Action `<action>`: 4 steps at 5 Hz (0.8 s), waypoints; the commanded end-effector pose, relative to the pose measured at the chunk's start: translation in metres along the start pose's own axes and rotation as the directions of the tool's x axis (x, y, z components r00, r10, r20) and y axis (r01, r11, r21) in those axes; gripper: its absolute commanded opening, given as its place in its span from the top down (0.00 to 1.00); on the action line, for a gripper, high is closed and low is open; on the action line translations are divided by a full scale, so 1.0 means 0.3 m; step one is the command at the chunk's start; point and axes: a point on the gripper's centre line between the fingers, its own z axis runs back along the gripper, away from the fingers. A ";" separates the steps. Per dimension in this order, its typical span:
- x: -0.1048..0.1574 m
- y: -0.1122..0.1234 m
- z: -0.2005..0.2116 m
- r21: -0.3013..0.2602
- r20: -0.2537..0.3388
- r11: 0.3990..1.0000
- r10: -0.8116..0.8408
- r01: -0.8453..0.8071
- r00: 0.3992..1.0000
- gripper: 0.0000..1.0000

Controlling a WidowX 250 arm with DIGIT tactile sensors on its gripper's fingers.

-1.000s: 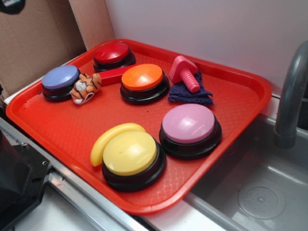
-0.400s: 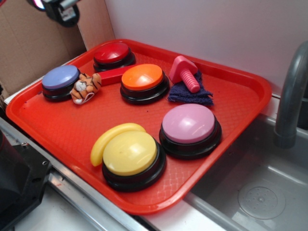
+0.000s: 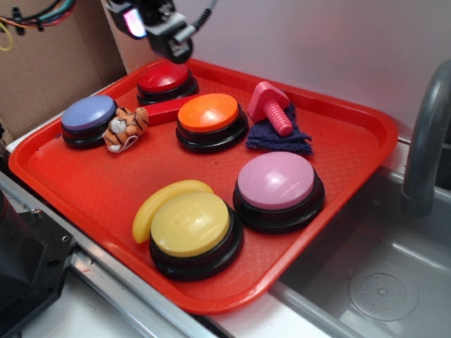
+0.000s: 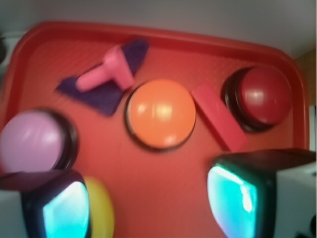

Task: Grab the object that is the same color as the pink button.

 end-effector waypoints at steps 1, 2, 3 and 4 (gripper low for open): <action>0.200 -0.037 -0.122 0.018 0.085 0.998 -0.062 0.061 0.994 0.00; 0.255 -0.044 -0.192 -0.029 0.091 0.995 -0.090 0.093 0.992 0.00; 0.296 -0.035 -0.232 -0.027 0.077 0.994 -0.099 0.102 0.992 0.00; 0.305 -0.043 -0.260 -0.031 0.070 0.995 -0.097 0.100 0.993 0.00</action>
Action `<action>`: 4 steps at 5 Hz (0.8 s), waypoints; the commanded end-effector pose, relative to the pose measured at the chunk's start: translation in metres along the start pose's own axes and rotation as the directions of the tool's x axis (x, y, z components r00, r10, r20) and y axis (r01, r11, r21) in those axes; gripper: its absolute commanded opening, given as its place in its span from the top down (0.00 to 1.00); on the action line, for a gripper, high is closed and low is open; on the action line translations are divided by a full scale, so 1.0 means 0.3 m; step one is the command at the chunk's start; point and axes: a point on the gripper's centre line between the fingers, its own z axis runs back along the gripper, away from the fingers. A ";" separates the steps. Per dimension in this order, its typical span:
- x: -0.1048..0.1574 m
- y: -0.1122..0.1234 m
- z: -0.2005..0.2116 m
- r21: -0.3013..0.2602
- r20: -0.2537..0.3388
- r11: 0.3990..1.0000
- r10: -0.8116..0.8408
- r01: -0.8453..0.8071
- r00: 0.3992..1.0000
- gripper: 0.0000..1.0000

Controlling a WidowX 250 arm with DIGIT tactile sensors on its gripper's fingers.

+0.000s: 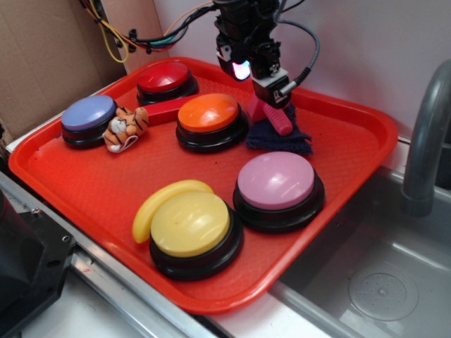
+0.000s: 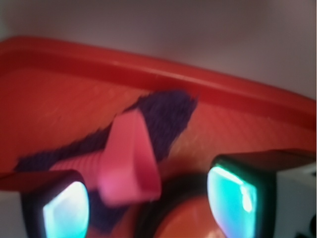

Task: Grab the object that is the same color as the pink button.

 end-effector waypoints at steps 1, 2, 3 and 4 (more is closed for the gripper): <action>0.054 -0.009 0.017 -0.003 0.069 1.000 -0.029 0.029 0.997 1.00; 0.040 -0.024 0.009 -0.008 0.062 1.000 -0.028 0.029 0.998 1.00; 0.031 -0.030 0.017 -0.034 0.066 0.999 -0.028 0.030 0.997 1.00; 0.029 -0.035 0.047 -0.095 0.040 0.995 -0.018 0.022 0.999 1.00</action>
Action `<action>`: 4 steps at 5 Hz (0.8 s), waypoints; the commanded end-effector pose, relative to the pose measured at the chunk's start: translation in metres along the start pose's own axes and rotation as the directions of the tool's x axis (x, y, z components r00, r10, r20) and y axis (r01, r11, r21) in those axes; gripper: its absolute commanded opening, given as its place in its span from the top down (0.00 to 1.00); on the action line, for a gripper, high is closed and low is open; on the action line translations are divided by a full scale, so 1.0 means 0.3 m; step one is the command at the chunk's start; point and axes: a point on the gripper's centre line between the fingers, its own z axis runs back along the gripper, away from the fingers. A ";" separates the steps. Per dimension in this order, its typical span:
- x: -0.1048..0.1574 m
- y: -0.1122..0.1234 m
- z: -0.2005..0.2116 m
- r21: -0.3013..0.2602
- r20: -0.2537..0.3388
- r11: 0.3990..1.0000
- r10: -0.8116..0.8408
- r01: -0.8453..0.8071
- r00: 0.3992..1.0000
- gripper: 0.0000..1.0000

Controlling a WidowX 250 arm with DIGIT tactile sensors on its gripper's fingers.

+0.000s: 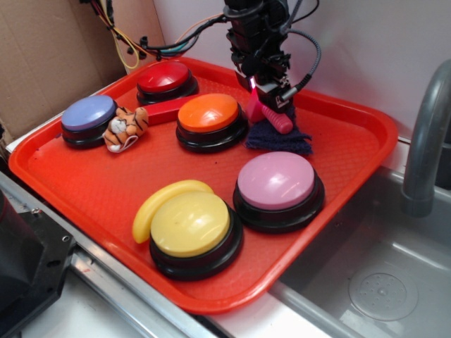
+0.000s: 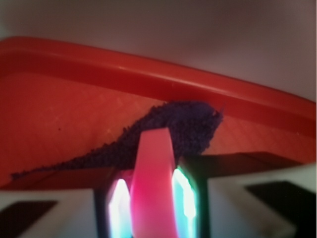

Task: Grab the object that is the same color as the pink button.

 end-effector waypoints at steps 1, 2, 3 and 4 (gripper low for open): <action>-0.007 0.012 0.189 -0.022 0.017 0.996 0.086 -0.086 0.996 1.00; -0.071 0.022 0.322 -0.020 0.038 0.989 0.147 -0.146 0.988 1.00; -0.154 0.051 0.425 -0.007 0.005 0.975 0.220 -0.220 0.975 1.00; -0.248 0.084 0.464 0.008 -0.060 0.951 0.309 -0.309 0.949 1.00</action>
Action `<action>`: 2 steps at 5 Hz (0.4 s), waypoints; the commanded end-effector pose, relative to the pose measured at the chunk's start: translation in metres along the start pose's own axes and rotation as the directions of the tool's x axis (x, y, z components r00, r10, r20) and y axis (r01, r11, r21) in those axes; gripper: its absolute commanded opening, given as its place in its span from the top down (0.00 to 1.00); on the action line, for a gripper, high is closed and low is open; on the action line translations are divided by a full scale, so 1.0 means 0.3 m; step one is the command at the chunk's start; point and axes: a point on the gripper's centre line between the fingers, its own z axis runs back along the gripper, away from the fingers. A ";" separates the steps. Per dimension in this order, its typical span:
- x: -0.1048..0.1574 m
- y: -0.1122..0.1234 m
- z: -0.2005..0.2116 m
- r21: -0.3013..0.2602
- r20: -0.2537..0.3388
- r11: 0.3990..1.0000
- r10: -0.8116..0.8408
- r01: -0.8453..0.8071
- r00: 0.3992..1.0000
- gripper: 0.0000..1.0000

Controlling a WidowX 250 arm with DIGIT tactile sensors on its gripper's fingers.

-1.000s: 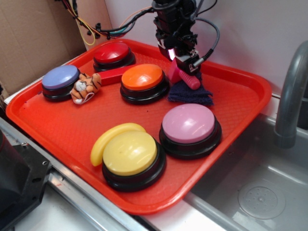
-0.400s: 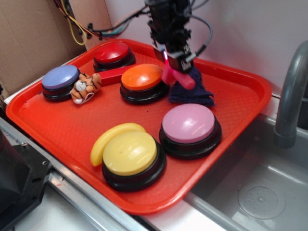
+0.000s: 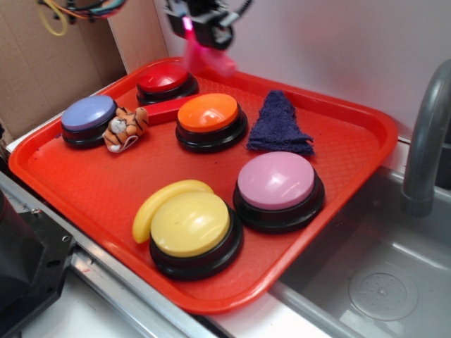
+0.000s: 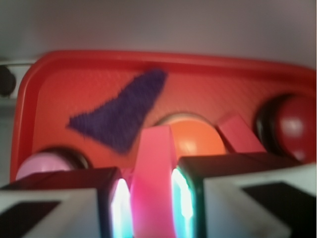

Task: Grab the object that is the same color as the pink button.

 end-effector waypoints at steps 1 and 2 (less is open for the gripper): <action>-0.149 0.076 0.108 0.014 -0.022 0.989 0.148 -0.148 0.989 1.00; -0.196 0.083 0.120 0.044 -0.010 0.975 0.220 -0.219 0.976 1.00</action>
